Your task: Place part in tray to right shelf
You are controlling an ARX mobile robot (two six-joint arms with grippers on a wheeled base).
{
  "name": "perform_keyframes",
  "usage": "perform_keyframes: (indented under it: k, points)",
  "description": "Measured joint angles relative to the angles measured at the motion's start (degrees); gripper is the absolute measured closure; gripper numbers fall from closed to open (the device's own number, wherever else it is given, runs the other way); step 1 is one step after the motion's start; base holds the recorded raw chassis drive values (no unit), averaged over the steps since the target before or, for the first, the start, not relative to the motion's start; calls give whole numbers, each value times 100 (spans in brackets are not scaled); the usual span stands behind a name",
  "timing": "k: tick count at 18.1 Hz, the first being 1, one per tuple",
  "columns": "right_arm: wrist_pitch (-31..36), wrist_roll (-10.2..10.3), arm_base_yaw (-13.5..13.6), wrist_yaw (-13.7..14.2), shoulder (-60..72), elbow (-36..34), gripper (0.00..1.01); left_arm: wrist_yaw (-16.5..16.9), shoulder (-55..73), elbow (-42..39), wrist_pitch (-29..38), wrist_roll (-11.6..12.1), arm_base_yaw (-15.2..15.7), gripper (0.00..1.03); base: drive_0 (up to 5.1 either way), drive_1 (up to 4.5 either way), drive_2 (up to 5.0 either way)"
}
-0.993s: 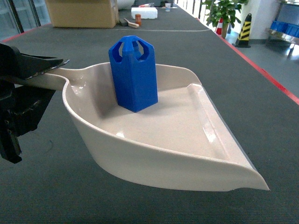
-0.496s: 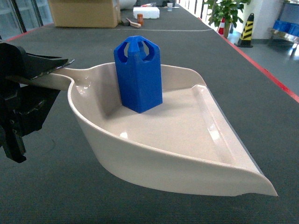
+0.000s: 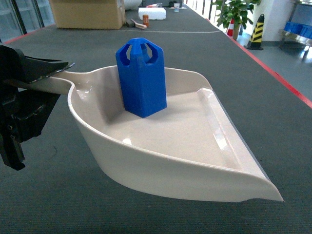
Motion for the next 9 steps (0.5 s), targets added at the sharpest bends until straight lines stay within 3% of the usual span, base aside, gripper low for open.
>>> perform_keyframes:
  k: [4, 6, 9]
  points:
    - [-2, 0, 0, 0, 0, 0, 99, -2, 0, 0, 2, -2, 0, 88, 0, 0, 0]
    - [4, 0, 0, -4, 0, 0, 37, -31, 0, -2, 0, -2, 28, 88, 238, -135, -135]
    - [0, 0, 0, -2, 0, 0, 6, 0, 0, -2, -7, 2, 11, 88, 482, -263, -263]
